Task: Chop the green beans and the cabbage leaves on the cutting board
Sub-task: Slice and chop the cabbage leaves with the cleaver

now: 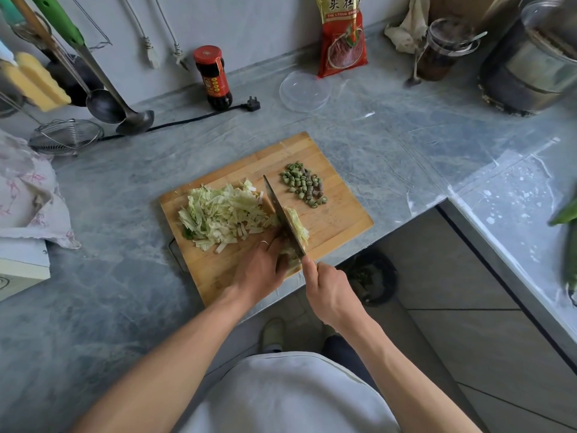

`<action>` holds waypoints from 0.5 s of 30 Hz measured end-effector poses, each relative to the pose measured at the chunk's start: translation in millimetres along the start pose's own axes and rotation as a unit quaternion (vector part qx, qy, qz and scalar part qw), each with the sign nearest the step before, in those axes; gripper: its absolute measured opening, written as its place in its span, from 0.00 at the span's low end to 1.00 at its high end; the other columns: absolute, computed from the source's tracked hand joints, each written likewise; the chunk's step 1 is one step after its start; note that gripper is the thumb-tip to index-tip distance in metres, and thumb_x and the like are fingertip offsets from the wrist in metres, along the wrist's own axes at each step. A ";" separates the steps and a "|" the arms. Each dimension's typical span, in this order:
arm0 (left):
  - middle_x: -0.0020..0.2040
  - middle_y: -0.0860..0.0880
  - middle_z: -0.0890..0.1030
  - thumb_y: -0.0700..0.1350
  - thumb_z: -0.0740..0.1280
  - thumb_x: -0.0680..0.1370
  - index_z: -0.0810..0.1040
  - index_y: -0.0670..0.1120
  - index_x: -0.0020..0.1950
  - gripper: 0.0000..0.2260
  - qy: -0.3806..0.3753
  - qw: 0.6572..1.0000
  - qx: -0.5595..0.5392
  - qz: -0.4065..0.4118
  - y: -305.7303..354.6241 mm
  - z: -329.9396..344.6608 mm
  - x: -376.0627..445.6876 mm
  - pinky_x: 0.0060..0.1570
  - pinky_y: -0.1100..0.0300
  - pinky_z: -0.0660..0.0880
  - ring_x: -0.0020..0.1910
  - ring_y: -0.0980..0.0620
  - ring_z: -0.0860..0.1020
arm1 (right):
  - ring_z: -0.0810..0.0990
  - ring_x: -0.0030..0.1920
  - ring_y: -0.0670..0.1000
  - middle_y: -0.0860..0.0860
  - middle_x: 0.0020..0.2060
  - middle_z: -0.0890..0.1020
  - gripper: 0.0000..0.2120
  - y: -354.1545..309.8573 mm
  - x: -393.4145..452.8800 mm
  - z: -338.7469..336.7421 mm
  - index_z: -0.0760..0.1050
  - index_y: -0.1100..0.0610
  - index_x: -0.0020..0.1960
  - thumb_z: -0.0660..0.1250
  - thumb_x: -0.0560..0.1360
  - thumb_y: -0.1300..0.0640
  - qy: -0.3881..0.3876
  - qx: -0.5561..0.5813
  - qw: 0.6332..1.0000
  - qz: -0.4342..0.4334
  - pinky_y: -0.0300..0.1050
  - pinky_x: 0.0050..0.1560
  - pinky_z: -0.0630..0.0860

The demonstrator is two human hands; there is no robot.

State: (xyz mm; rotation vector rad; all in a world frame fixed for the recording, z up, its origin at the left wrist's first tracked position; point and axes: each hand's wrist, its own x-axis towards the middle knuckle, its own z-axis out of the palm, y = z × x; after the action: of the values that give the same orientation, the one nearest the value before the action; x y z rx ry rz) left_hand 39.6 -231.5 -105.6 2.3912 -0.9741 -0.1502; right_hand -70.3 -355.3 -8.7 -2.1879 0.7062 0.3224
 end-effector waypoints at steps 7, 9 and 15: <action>0.65 0.39 0.78 0.42 0.70 0.76 0.75 0.39 0.67 0.20 0.008 1.000 -0.004 0.014 0.3 0.4 0.2 0.58 0.48 0.78 0.63 0.41 0.77 | 0.78 0.33 0.56 0.52 0.30 0.74 0.29 -2.4 3.5 3.4 0.70 0.57 0.38 0.46 0.83 0.38 0.004 0.042 0.999 0.013 0.54 0.41 0.78; 0.65 0.40 0.78 0.42 0.69 0.77 0.75 0.40 0.67 0.19 0.010 1.000 -0.013 0.010 1.4 -0.1 -1.1 0.60 0.50 0.76 0.64 0.42 0.76 | 0.79 0.30 0.54 0.52 0.29 0.75 0.31 1.7 3.5 3.7 0.74 0.59 0.42 0.45 0.82 0.37 -0.005 0.057 0.998 0.028 0.53 0.39 0.81; 0.64 0.42 0.80 0.44 0.70 0.76 0.77 0.43 0.66 0.19 -0.002 1.000 0.020 0.015 6.5 -9.4 1.6 0.57 0.50 0.77 0.61 0.43 0.78 | 0.78 0.24 0.53 0.55 0.30 0.78 0.32 -2.7 8.0 -13.6 0.75 0.59 0.48 0.45 0.82 0.35 -0.042 0.055 0.996 0.049 0.46 0.28 0.79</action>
State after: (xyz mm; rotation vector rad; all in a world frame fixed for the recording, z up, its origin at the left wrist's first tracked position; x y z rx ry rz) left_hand 39.6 -232.2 -94.1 2.4119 -1.0242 -0.1261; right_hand -62.2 -367.3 -1.8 -2.0290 0.7687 0.4135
